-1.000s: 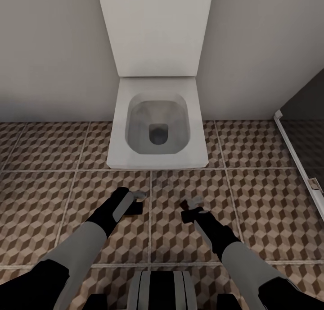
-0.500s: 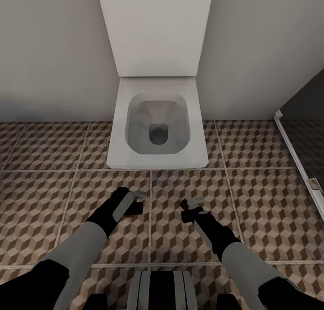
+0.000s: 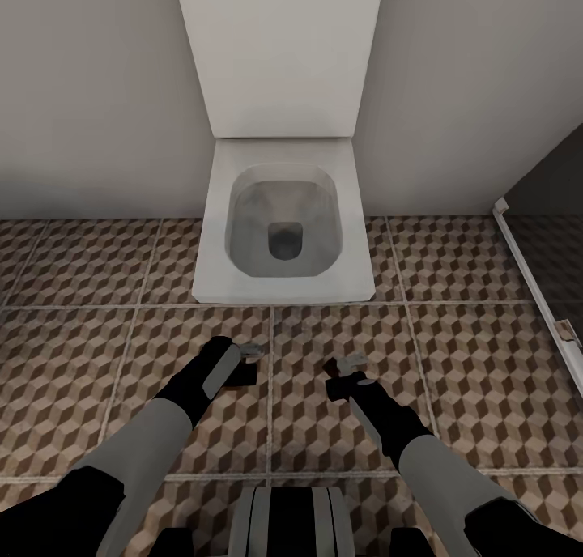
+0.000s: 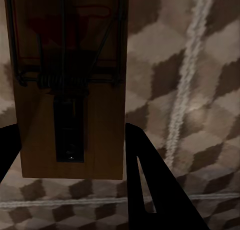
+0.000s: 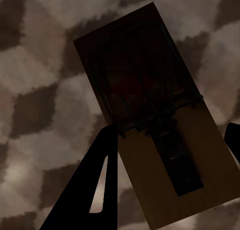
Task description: Take the four mousetraps from the cabinet in the bathroom and place them on the bathroom floor. Make sure all four end up on the same floor surface, and ensure that at least two of them are either under or directly next to the same bathroom sink.
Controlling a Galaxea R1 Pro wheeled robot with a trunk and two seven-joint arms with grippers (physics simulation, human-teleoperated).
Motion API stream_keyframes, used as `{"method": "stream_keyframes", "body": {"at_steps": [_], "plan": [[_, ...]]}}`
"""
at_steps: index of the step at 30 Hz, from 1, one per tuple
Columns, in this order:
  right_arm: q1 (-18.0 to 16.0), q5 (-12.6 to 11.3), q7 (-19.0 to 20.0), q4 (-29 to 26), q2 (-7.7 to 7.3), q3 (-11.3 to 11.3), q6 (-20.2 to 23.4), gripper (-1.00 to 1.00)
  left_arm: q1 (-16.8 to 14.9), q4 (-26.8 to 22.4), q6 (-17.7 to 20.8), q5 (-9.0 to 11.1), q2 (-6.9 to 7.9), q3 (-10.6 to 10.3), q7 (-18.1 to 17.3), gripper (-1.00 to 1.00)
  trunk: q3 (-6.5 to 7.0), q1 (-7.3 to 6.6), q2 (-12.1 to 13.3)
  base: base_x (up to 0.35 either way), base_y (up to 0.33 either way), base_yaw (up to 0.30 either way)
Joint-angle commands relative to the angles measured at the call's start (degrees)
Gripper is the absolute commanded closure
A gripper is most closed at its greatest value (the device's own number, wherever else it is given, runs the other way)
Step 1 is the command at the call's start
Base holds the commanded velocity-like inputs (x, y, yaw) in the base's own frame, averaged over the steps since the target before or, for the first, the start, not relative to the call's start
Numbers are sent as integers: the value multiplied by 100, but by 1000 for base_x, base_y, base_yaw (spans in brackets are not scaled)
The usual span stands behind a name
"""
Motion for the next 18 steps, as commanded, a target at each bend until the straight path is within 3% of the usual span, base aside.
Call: {"method": "stream_keyframes", "body": {"at_steps": [1, 18], "plan": [[-2, -61, -23, -9, -5, 27, 25, 100, -3, -6, 15, 45, 3, -20, 45, 100, -3, -1, -1, 0, 0, 0], [-6, -63, -23, -17, -5, 28, 17, 100, -3, -6, 15, 45, -6, -20, 45, 100, -3, -1, -1, 43, 0, 0]]}}
